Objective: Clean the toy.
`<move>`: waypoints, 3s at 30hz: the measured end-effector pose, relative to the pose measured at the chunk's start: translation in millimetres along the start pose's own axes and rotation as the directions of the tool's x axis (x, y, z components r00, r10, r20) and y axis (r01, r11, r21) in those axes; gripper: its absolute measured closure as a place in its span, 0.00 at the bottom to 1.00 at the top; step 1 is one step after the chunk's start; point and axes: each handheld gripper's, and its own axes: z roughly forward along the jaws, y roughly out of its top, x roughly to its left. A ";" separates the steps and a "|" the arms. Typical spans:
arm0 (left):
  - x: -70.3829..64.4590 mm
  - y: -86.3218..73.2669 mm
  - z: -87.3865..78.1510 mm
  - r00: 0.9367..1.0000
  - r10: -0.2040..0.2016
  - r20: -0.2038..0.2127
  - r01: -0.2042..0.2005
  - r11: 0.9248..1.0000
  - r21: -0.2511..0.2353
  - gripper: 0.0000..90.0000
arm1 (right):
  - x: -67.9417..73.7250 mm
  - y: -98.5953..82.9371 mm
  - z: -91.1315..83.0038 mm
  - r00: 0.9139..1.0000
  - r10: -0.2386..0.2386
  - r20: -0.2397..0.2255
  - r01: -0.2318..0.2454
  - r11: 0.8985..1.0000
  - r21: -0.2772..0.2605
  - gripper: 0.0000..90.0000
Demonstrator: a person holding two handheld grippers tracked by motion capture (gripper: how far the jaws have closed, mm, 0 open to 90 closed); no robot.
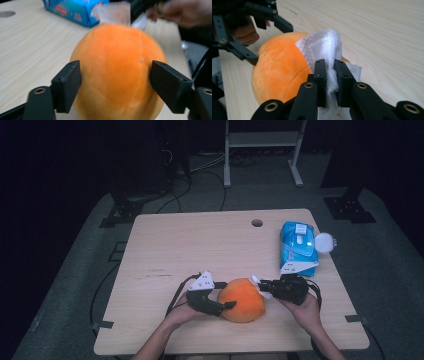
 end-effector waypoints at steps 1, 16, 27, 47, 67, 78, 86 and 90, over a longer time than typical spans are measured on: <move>-0.4 1.7 -0.9 1.000 -0.008 0.004 0.008 1.000 -0.027 0.28 | 2.4 1.1 0.4 1.000 -0.009 0.003 0.009 1.000 -0.002 0.89; 1.4 -6.1 0.3 1.000 0.024 -0.017 -0.024 0.999 0.024 0.45 | 18.3 9.2 5.2 0.997 -0.060 -0.038 0.059 0.998 -0.034 0.88; 6.9 -10.4 -3.0 1.000 0.001 -0.016 -0.001 1.000 0.023 0.45 | -2.6 -3.1 4.9 1.000 0.013 -0.019 -0.013 1.000 0.021 0.89; 2.7 -9.3 -1.5 1.000 0.021 -0.007 -0.021 0.999 0.028 0.45 | -8.4 -3.7 3.5 0.997 0.053 -0.049 -0.052 0.998 0.020 0.89; -3.4 1.1 5.8 0.999 -0.044 -0.005 0.044 0.998 0.041 0.18 | 13.1 5.9 0.8 0.996 -0.064 -0.065 0.064 0.998 -0.005 0.89; -17.0 3.8 7.7 0.998 0.062 0.023 -0.063 0.996 0.057 0.29 | 35.0 17.0 4.7 0.988 -0.147 -0.055 0.146 0.989 -0.027 0.89; -5.0 -1.3 14.0 0.992 -0.109 0.071 0.103 0.992 0.078 0.07 | 34.8 8.4 -7.9 0.974 -0.202 -0.100 0.201 0.979 -0.016 0.89; -2.0 -4.5 18.4 0.982 -0.164 0.099 0.155 0.983 0.096 0.07 | 34.3 8.4 -8.5 0.972 -0.206 -0.111 0.205 0.979 -0.018 0.89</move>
